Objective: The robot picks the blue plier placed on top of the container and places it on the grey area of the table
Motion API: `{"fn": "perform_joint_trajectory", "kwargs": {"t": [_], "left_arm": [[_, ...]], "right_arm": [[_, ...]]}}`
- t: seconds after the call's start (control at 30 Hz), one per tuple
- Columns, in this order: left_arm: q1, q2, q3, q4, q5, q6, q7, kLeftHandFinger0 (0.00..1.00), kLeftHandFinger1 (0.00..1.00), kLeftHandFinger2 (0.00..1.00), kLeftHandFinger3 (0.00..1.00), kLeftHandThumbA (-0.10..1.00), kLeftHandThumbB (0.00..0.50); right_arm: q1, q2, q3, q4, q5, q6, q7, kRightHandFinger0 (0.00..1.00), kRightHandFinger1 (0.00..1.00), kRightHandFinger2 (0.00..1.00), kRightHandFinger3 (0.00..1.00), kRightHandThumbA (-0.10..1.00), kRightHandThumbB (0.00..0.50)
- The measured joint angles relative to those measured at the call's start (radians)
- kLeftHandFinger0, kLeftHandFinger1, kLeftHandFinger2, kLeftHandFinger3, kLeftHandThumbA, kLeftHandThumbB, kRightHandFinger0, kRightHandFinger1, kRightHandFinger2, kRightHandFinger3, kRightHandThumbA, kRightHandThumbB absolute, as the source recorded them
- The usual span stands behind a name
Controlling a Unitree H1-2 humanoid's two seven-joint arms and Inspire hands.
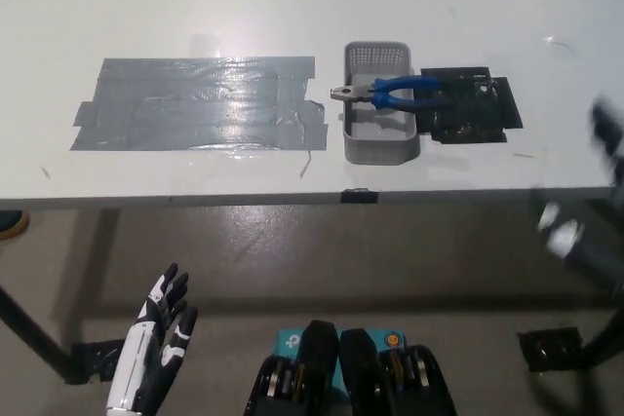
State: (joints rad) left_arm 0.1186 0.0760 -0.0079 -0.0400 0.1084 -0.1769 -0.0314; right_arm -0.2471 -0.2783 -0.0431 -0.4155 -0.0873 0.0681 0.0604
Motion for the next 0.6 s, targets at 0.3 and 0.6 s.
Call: {"fn": "perform_joint_trajectory", "kwargs": {"t": [0.3,0.6], "left_arm": [[-0.002,0.0,0.0,0.002,0.001,-0.001,0.0,1.0,1.0,1.0,1.0,0.84,0.098],[-0.003,0.001,0.0,0.003,0.003,-0.001,0.0,1.0,1.0,1.0,1.0,0.82,0.109]], "right_arm": [[-0.374,-0.158,0.123,0.173,-0.013,0.167,0.117,1.0,1.0,1.0,1.0,0.78,0.246],[-0.723,-0.176,0.431,0.634,-0.084,0.276,0.298,1.0,1.0,1.0,1.0,0.94,0.369]]}}
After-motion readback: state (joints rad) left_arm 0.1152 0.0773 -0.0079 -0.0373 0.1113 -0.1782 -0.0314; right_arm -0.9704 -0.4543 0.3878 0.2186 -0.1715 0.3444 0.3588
